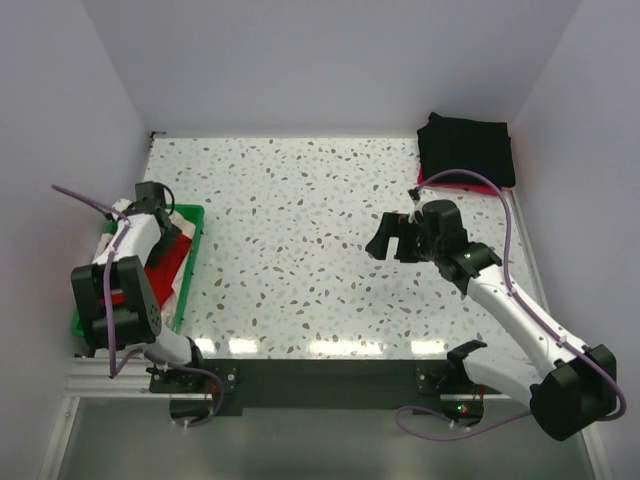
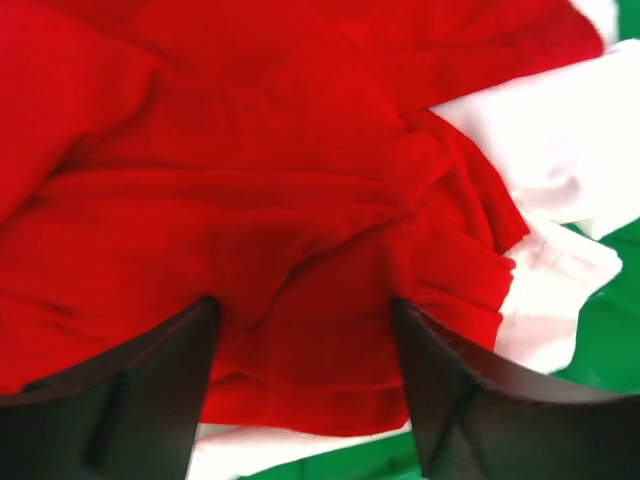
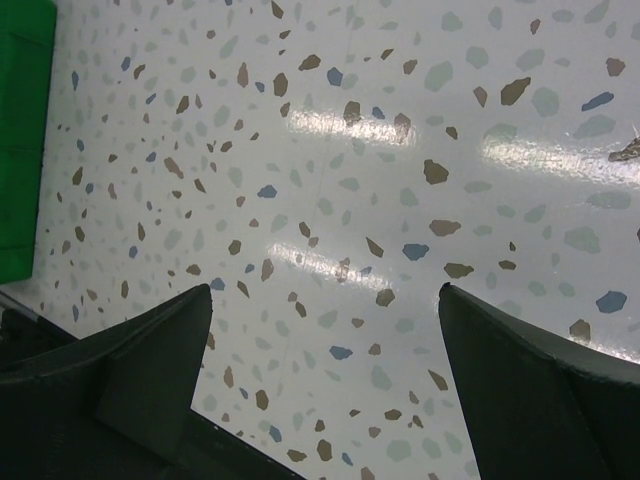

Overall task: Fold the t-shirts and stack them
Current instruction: Grab the tshirt from the pile, then move the tshirt to the center of the board

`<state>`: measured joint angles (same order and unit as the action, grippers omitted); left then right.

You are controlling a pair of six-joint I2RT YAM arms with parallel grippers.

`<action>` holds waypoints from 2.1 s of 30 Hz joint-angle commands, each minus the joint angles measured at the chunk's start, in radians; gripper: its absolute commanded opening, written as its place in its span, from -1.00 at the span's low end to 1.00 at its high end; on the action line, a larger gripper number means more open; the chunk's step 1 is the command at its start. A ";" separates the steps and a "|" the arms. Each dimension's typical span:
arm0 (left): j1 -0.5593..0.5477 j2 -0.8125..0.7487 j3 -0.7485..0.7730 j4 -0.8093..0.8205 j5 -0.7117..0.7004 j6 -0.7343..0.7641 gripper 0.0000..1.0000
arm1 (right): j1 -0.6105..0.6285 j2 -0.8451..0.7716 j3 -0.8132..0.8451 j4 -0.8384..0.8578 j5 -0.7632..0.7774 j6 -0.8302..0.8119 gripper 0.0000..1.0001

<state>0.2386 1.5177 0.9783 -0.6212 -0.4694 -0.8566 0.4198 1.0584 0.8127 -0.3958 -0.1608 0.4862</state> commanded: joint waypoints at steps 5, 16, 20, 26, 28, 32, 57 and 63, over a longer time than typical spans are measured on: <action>0.013 -0.065 -0.015 0.083 0.046 -0.016 -0.19 | 0.007 0.000 0.002 0.034 -0.031 0.003 0.97; 0.013 -0.280 0.062 0.018 0.037 0.114 -1.00 | 0.007 0.018 0.002 0.048 -0.066 0.008 0.97; 0.007 -0.384 0.111 0.070 0.162 0.209 -1.00 | 0.007 0.031 0.016 0.048 -0.074 0.008 0.97; -0.122 -0.398 0.345 0.054 0.206 0.255 -1.00 | 0.005 0.029 0.028 0.054 -0.072 0.005 0.97; -0.206 -0.381 0.420 0.038 0.190 0.258 -1.00 | 0.007 0.025 0.037 0.052 -0.066 0.002 0.97; -0.307 -0.331 0.604 0.040 0.236 0.267 -1.00 | 0.005 0.014 0.063 0.032 -0.042 -0.009 0.97; -0.558 0.082 0.554 0.107 0.508 0.275 -0.29 | 0.007 0.100 0.020 0.147 0.026 0.054 0.97; -0.556 -0.076 0.281 0.211 0.489 0.277 0.25 | 0.049 0.138 -0.058 0.273 -0.005 0.081 0.93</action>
<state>-0.3058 1.5772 1.3354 -0.5129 -0.0238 -0.5854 0.4374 1.1839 0.7704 -0.2512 -0.1341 0.5392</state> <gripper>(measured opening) 0.631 0.976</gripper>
